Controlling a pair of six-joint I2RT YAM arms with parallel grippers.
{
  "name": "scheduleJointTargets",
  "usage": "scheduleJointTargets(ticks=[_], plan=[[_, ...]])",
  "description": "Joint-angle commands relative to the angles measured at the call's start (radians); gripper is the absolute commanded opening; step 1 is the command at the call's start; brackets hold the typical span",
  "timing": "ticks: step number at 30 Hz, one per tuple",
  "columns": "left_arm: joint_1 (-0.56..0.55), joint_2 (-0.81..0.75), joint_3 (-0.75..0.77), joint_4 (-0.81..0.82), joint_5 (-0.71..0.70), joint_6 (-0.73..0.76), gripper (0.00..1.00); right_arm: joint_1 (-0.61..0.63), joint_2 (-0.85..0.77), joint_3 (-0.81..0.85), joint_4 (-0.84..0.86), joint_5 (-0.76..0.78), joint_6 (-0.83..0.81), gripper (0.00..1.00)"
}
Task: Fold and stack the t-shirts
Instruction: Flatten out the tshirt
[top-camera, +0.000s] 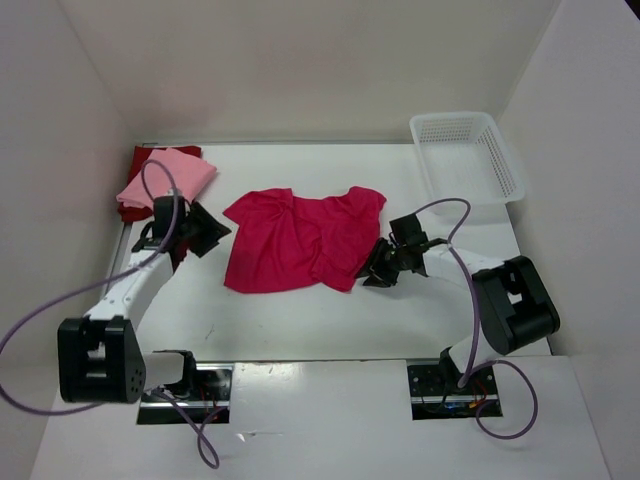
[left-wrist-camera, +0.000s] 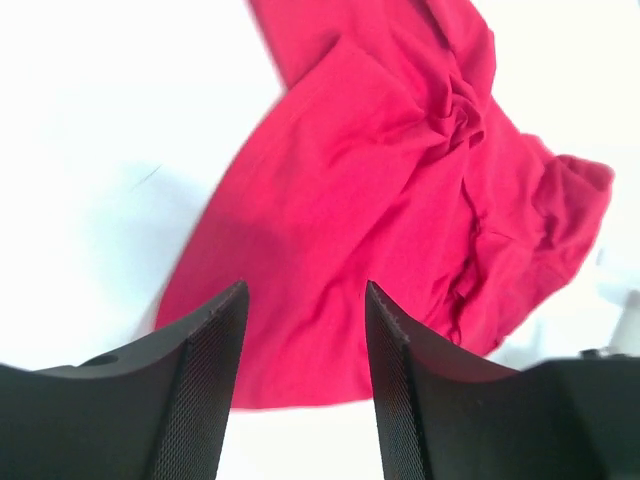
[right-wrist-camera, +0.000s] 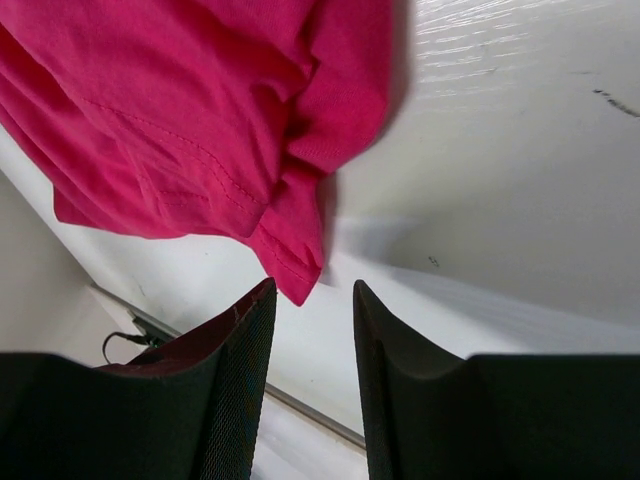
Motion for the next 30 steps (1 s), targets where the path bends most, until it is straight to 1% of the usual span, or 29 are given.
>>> scheduleJointTargets(ticks=[1, 5, 8, 11, 13, 18, 20, 22, 23, 27, 30], plan=[[0.056, -0.073, -0.12, -0.075, 0.005, -0.083, 0.57, 0.018, -0.032, -0.009, 0.044, -0.003, 0.006, 0.43], [0.12, -0.108, -0.252, -0.089, 0.074, -0.19, 0.57, 0.018, -0.068, -0.04, 0.053, -0.003, 0.006, 0.43], [0.149, -0.108, -0.316, -0.04, 0.084, -0.216, 0.59, 0.018, -0.086, -0.058, 0.071, -0.012, 0.006, 0.45], [0.159, -0.108, -0.339, 0.017, 0.093, -0.246, 0.59, 0.018, -0.086, -0.058, 0.072, -0.012, -0.003, 0.45], [0.159, -0.099, -0.355, 0.084, 0.12, -0.258, 0.59, 0.027, -0.086, -0.067, 0.072, -0.012, -0.003, 0.46], [0.137, -0.052, -0.346, 0.13, 0.13, -0.258, 0.57, 0.027, -0.075, -0.067, 0.081, -0.012, -0.003, 0.46], [0.123, -0.026, -0.336, 0.141, 0.14, -0.258, 0.52, 0.027, -0.056, -0.067, 0.091, -0.012, 0.009, 0.47], [0.123, -0.01, -0.336, 0.141, 0.163, -0.237, 0.5, 0.027, -0.046, -0.067, 0.102, -0.012, 0.019, 0.47], [0.123, -0.01, -0.336, 0.129, 0.163, -0.237, 0.49, 0.038, -0.036, -0.067, 0.113, -0.012, 0.029, 0.5], [0.123, -0.024, -0.346, 0.109, 0.163, -0.226, 0.4, 0.059, -0.006, -0.067, 0.148, -0.003, 0.06, 0.5], [0.123, -0.048, -0.346, 0.097, 0.173, -0.217, 0.28, 0.086, 0.052, -0.067, 0.17, 0.006, 0.081, 0.5]])
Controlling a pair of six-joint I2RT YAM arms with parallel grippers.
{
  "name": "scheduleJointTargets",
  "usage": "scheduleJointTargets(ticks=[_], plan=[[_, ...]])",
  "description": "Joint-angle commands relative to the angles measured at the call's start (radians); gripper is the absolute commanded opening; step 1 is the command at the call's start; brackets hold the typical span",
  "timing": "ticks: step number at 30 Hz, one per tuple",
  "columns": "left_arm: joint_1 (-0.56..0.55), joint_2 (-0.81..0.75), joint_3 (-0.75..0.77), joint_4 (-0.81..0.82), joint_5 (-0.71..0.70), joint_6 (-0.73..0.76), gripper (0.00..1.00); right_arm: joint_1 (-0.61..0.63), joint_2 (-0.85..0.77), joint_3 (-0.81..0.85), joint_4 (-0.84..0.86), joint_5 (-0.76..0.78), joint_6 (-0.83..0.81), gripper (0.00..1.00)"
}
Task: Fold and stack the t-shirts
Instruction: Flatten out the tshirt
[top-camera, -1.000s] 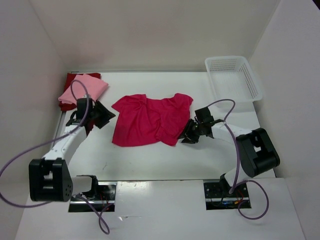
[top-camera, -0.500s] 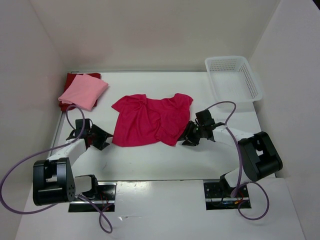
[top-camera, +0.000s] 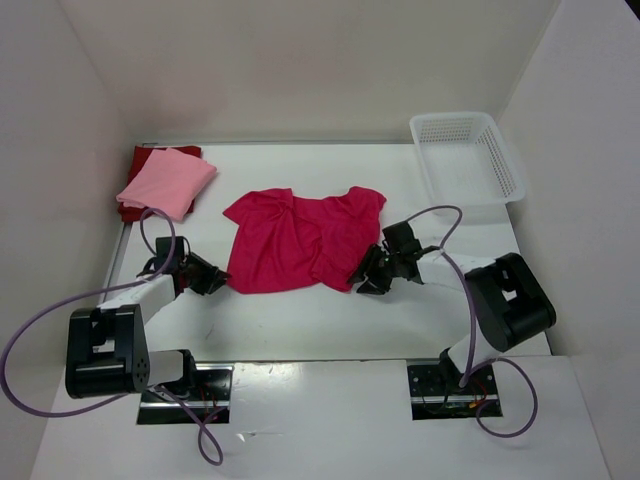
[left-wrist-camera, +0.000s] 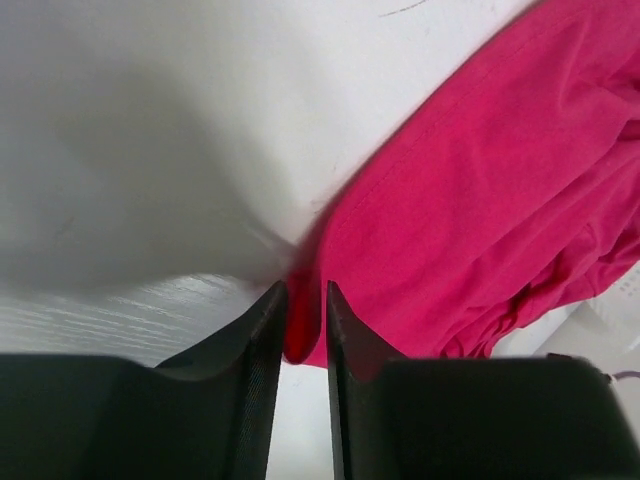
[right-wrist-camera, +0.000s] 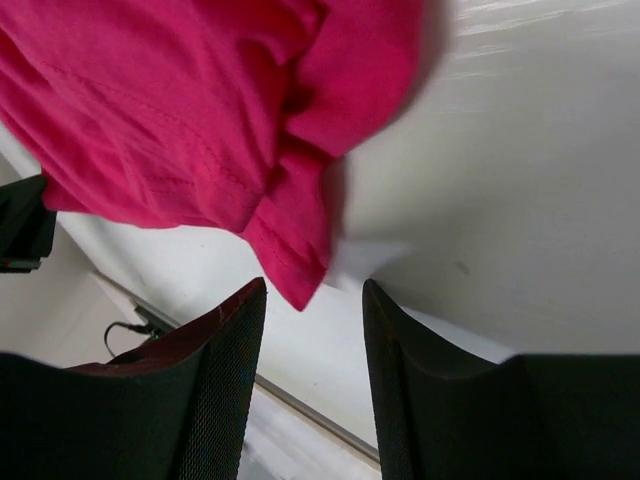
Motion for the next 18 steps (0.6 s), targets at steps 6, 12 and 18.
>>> scheduleJointTargets(ticks=[6, 12, 18], plan=[[-0.011, -0.052, 0.027, -0.01, 0.039, 0.023, 0.16, 0.089, 0.101, 0.012, 0.089, 0.02, 0.067, 0.37], [-0.011, -0.052, 0.048, -0.019, 0.039, 0.046, 0.05, 0.1, 0.123, 0.044, 0.089, 0.049, 0.087, 0.08], [-0.011, -0.052, 0.149, -0.028, 0.058, 0.081, 0.0, 0.1, -0.073, 0.134, -0.105, 0.185, 0.047, 0.0]])
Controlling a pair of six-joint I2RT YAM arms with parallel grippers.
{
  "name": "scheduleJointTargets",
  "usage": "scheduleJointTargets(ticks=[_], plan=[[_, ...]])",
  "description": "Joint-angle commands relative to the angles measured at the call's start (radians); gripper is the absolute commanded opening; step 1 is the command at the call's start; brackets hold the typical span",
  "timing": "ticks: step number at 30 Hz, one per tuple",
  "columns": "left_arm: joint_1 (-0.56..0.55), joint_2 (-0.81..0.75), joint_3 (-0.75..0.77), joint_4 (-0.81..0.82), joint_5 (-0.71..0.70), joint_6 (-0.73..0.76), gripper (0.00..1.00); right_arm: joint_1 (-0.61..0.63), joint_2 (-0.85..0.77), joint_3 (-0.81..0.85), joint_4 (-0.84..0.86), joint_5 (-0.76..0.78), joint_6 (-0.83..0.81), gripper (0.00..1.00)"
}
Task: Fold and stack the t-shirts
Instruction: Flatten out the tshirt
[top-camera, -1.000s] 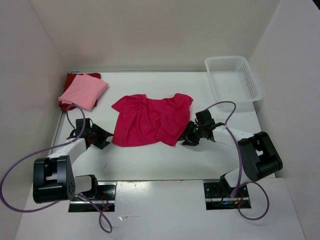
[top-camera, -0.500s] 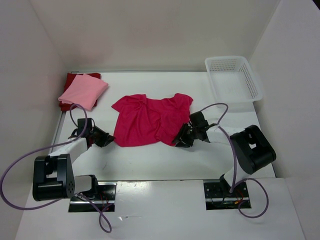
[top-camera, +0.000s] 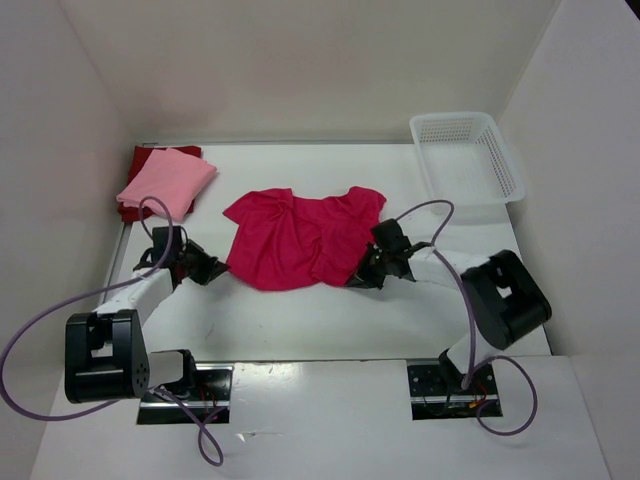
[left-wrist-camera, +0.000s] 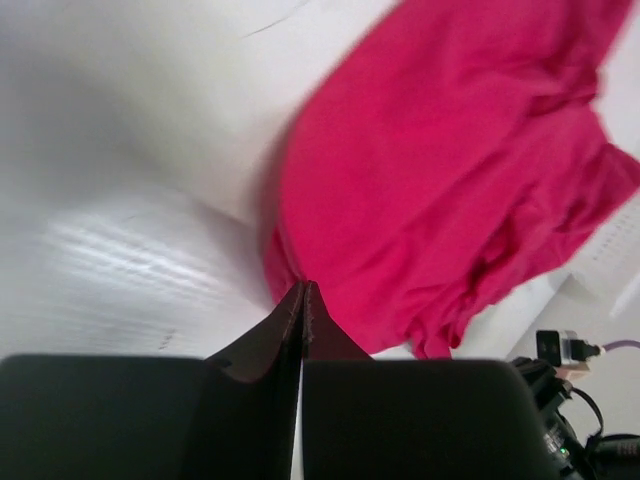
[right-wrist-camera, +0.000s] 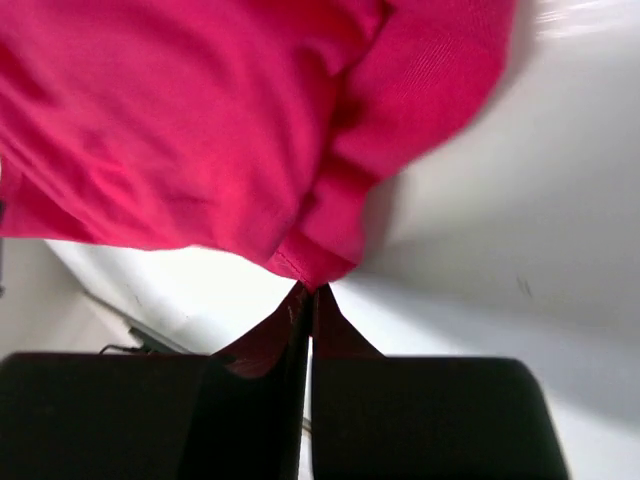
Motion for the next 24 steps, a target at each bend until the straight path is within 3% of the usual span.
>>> scheduleJointTargets(ticks=[1, 5, 6, 8, 13, 16, 19, 22, 24], plan=[[-0.005, -0.021, 0.117, 0.006, 0.042, 0.053, 0.0, 0.009, -0.188, 0.128, -0.159, 0.143, -0.052, 0.0], [-0.005, -0.021, 0.315, -0.017, 0.078, 0.074, 0.0, -0.053, -0.392, 0.299, -0.337, 0.188, -0.112, 0.0], [-0.005, -0.021, 0.429, -0.029, 0.087, 0.09, 0.0, -0.101, -0.436, 0.396, -0.373, 0.188, -0.127, 0.0], [0.009, 0.01, 0.56, -0.041, 0.111, 0.104, 0.0, -0.144, -0.449, 0.516, -0.472, 0.176, -0.187, 0.0], [0.102, 0.068, 1.007, -0.102, 0.171, 0.116, 0.0, -0.186, -0.395, 1.075, -0.644, 0.246, -0.296, 0.0], [0.176, 0.077, 1.131, -0.113, 0.22, 0.081, 0.0, -0.186, -0.33, 1.459, -0.677, 0.281, -0.334, 0.0], [0.217, 0.097, 1.237, -0.113, 0.245, 0.044, 0.0, -0.195, -0.259, 1.706, -0.701, 0.321, -0.365, 0.0], [0.218, 0.107, 1.246, -0.113, 0.263, 0.025, 0.0, -0.195, -0.222, 1.818, -0.715, 0.361, -0.376, 0.0], [0.218, 0.117, 1.224, -0.089, 0.263, 0.025, 0.0, -0.195, -0.222, 1.8, -0.706, 0.371, -0.385, 0.0]])
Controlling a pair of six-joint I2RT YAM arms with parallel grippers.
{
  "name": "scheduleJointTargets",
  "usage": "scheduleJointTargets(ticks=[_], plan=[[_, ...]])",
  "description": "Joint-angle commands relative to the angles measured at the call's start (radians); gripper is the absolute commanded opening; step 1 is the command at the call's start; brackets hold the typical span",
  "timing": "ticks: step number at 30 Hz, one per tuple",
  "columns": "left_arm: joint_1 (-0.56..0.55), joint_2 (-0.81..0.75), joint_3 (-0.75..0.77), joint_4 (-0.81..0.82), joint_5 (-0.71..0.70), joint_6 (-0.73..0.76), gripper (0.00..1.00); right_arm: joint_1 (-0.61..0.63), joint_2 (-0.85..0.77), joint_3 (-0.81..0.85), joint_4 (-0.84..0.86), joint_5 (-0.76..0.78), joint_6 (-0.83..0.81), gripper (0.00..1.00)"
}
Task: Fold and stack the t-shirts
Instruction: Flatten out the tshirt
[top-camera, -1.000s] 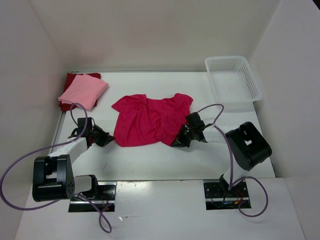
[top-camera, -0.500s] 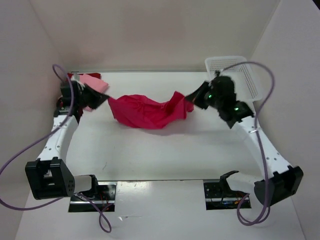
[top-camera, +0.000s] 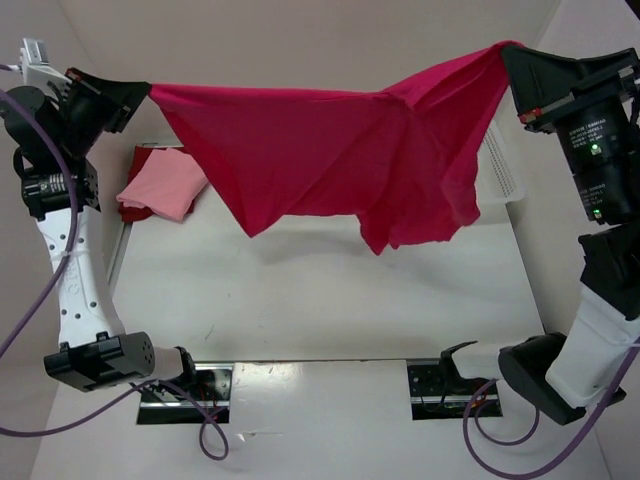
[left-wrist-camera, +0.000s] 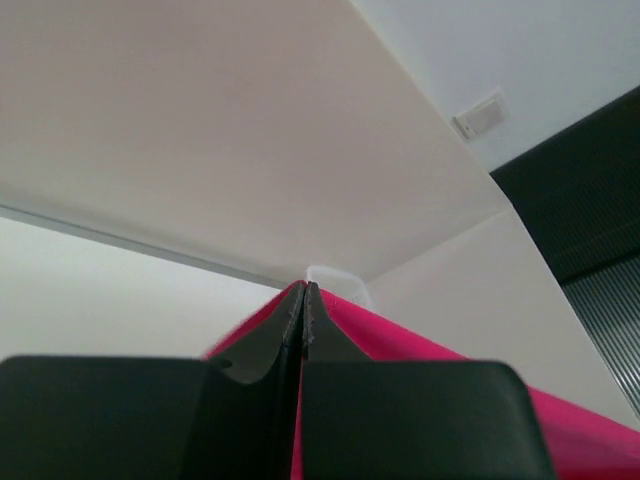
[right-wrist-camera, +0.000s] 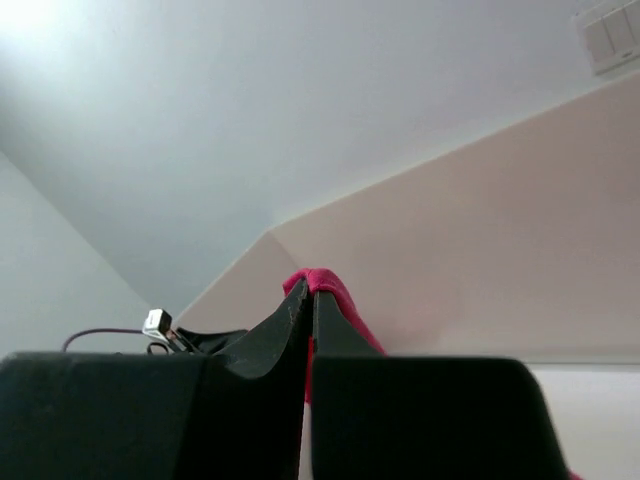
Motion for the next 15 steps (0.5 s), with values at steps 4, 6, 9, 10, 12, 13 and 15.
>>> scheduleJointTargets(ticks=[4, 6, 9, 10, 12, 13, 15], plan=[[0.001, 0.056, -0.13, 0.068, 0.062, -0.052, 0.0, -0.006, 0.038, -0.244, 0.023, 0.056, -0.042, 0.0], [0.001, 0.105, -0.155, 0.102, 0.081, -0.062, 0.0, -0.064, 0.083, -0.281, 0.066, 0.01, -0.042, 0.0], [0.001, 0.199, -0.115, 0.137, 0.081, -0.084, 0.0, -0.155, 0.229, -0.251, 0.127, -0.189, -0.01, 0.0], [0.001, 0.258, -0.095, 0.137, 0.081, -0.107, 0.0, -0.155, 0.325, -0.208, 0.127, -0.199, 0.001, 0.0], [-0.008, 0.323, 0.001, 0.153, 0.09, -0.116, 0.0, -0.176, 0.445, 0.019, 0.102, -0.214, 0.016, 0.0], [-0.019, 0.384, 0.039, 0.144, 0.081, -0.125, 0.0, -0.176, 0.508, 0.107, 0.089, -0.237, 0.03, 0.0], [-0.029, 0.432, 0.102, 0.159, 0.081, -0.162, 0.0, -0.207, 0.648, 0.283, 0.11, -0.283, 0.076, 0.0]])
